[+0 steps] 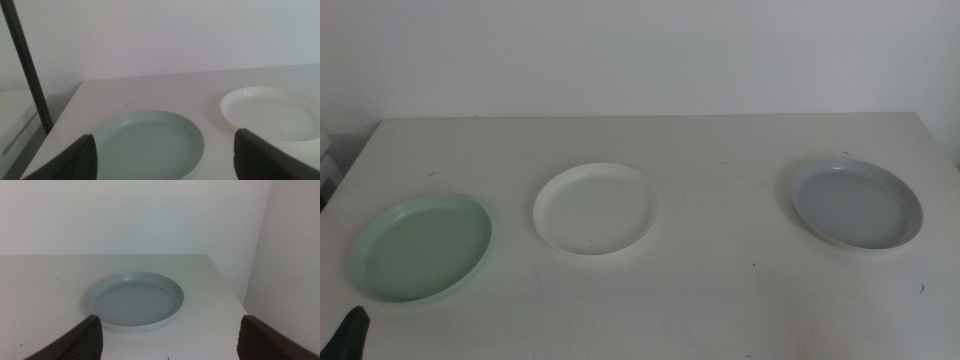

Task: Stack the three bowls on top of each other.

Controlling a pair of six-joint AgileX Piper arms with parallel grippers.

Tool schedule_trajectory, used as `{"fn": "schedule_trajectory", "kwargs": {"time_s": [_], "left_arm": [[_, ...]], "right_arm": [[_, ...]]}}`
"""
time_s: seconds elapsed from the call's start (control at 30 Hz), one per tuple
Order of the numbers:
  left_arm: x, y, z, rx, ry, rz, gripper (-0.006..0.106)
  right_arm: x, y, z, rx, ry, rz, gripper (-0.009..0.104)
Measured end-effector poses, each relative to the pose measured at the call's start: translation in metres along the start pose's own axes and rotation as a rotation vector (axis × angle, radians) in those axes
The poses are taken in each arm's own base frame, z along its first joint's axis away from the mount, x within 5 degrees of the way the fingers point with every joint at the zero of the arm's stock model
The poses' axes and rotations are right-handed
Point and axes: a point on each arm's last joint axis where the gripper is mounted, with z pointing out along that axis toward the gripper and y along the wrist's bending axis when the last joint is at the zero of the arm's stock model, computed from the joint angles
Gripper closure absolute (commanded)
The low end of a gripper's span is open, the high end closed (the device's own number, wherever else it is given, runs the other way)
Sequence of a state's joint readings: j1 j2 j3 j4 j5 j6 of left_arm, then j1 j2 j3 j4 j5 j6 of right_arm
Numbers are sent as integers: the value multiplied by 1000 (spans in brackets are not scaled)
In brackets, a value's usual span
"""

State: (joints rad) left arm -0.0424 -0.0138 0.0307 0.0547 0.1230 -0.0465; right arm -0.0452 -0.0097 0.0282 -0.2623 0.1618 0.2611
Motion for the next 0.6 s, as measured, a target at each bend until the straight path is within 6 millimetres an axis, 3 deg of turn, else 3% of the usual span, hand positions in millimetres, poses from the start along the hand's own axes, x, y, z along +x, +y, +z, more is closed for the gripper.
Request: {"fn": "schedule_trajectory", "kwargs": {"time_s": [0.3, 0.6], "left_arm": [[-1, 0, 6, 1, 71, 3, -2], [-52, 0, 24, 1, 107, 3, -2]], "right_arm": [[0, 0, 0, 0, 0, -1, 1], [0, 0, 0, 0, 0, -2, 1]]}}
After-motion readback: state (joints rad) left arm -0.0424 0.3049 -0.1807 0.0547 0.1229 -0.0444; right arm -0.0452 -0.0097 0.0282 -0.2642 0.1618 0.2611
